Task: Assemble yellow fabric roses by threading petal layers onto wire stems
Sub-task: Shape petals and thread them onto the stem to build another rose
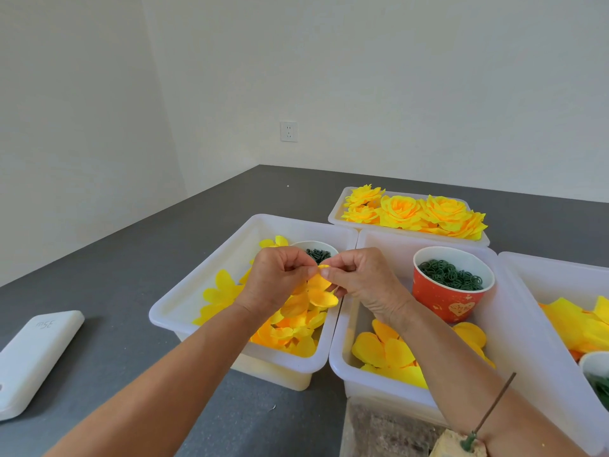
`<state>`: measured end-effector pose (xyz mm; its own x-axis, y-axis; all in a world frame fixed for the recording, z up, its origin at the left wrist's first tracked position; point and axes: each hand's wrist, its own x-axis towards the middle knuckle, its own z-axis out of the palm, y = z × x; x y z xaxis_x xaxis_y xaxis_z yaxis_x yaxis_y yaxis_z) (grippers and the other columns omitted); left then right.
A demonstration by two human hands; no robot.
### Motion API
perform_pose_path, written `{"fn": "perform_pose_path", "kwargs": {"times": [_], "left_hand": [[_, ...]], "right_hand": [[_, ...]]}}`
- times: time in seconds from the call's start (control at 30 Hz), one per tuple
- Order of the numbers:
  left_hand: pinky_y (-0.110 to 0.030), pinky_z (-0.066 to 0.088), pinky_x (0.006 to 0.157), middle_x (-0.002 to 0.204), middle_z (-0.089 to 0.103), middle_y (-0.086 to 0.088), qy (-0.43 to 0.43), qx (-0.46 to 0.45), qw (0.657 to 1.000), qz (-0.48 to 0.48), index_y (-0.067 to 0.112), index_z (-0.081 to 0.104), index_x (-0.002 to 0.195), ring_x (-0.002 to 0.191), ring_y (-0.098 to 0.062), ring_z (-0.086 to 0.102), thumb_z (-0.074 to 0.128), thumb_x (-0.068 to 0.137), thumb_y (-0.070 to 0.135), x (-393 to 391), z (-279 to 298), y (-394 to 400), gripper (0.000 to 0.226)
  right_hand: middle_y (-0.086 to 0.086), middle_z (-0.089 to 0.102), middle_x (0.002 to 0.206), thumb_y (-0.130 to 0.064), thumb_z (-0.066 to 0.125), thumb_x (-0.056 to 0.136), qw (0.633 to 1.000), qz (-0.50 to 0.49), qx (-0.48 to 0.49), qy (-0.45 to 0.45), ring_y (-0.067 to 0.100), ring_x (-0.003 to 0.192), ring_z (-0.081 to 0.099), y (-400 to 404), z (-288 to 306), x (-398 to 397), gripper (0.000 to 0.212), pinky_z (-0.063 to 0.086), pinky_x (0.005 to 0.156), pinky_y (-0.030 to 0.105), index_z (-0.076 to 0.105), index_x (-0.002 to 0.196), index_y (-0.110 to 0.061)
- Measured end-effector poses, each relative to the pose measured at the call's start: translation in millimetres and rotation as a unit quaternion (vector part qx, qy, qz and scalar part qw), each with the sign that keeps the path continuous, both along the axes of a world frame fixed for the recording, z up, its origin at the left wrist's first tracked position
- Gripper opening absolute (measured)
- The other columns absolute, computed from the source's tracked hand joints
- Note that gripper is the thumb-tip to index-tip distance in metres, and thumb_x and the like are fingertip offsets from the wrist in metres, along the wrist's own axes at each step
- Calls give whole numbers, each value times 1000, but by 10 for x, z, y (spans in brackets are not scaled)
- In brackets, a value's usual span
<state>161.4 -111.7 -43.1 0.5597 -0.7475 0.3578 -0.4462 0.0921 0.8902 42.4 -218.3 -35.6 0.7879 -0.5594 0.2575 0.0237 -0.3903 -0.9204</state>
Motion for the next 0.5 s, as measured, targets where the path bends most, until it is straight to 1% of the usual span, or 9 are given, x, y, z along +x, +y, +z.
{"fn": "perform_pose_path", "kwargs": {"times": [0.03,0.1,0.13,0.2,0.3,0.37,0.43,0.5], "left_hand": [[-16,44,50,56,62,8,-5,1,1000,4,17,68,68,50,-1,51,66,81,-2,-6,1,-5,23],[-17,46,54,61,64,5,-7,-4,1000,3,19,70,70,55,-2,54,69,80,1,-17,5,-8,21],[-16,47,56,62,65,7,-6,-6,1000,0,20,70,71,57,-1,56,71,79,3,-24,10,-6,19],[-14,46,56,63,66,12,-4,-6,1000,-4,24,71,72,60,2,58,76,75,9,-43,24,3,16],[-15,45,53,63,64,14,-18,-1,1000,15,25,69,70,58,0,57,82,68,14,-67,38,8,17],[-15,42,51,60,59,13,-43,-4,998,51,22,67,68,54,0,50,83,66,15,-60,33,-1,18],[-9,35,48,60,57,12,-73,-7,994,86,20,66,65,49,1,46,82,68,15,-61,29,-9,17],[-8,32,47,60,57,9,-78,-2,993,91,19,67,66,46,1,45,78,74,14,-67,30,-17,14]], "right_hand": [[-5,65,59,-3,68,82,1000,-10,-11,7,3,50,62,-5,-1,3,12,51,51,17,70,78,-14],[-2,65,61,-4,68,82,999,-28,-22,18,2,48,62,-12,-4,4,7,51,51,17,70,79,-10],[-1,65,61,-4,68,82,999,-36,-25,19,1,47,61,-13,-6,3,6,49,50,16,69,78,-9],[-2,63,59,-5,68,82,998,-51,-24,6,1,46,59,-18,-12,5,13,47,49,14,67,73,-14],[-5,62,54,-7,69,82,998,-62,-19,-20,1,45,56,-23,-11,19,19,48,48,16,65,68,-20],[-6,59,50,-7,69,82,997,-67,-14,-24,1,43,55,-22,-26,36,20,47,47,16,64,67,-20],[-4,59,51,-7,69,82,997,-68,-8,-21,1,43,56,-20,-46,51,20,48,47,17,64,68,-19],[-2,61,53,-5,68,83,998,-62,0,-27,2,45,58,-16,-52,48,17,50,49,17,66,70,-17]]}}
